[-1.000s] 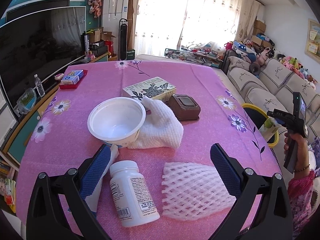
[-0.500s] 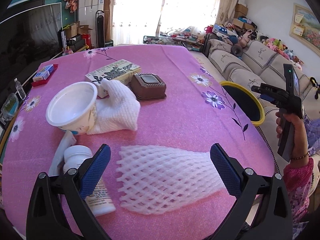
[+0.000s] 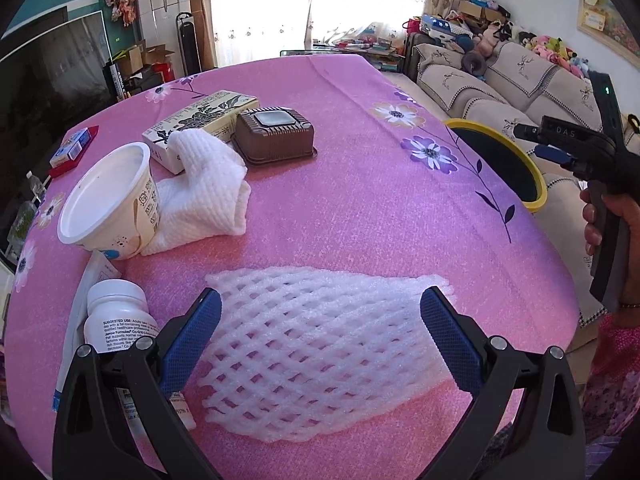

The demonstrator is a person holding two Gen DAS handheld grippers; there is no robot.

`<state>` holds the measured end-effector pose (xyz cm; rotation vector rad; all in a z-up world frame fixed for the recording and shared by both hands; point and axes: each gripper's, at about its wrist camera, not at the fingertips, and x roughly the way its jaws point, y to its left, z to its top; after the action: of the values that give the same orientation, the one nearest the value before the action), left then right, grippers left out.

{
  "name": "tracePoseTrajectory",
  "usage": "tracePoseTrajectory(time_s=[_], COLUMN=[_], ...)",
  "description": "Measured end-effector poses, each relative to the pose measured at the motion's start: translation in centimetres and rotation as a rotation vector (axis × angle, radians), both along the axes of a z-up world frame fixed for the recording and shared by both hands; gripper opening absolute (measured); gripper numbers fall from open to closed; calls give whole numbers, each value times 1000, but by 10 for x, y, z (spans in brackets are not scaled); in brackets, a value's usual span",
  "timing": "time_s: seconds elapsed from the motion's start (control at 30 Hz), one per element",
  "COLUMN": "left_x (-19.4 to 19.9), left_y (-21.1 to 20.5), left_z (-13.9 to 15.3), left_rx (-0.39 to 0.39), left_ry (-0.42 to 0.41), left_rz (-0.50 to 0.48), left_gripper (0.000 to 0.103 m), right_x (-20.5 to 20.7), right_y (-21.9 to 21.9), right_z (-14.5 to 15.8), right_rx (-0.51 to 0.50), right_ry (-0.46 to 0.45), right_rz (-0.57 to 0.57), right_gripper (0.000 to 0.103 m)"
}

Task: Collect trash
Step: 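Open the right tool over the bin while the left tool reaches the white mesh net, then grasp the white mesh fruit net with the left tool and lift it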

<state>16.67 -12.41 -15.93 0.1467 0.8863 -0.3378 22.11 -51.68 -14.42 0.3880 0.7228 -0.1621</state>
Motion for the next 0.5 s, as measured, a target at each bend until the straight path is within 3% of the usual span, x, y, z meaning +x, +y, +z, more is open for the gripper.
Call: tracePoseTrajectory(time_s=[0.23, 0.43, 0.5], left_x=[-9, -14, -16], left_y=[-17, -23, -25], left_z=[-7, -4, -3], left_rx=[27, 17, 5], left_ry=[-14, -24, -23], left_rz=[-56, -105, -122], left_gripper=[89, 62, 48], right_x=[0, 1, 0], right_y=[3, 4, 4], right_z=[-1, 0, 0], right_rx=[15, 21, 26], right_ry=[0, -3, -6], right_rz=[14, 19, 23], right_gripper=[56, 56, 56])
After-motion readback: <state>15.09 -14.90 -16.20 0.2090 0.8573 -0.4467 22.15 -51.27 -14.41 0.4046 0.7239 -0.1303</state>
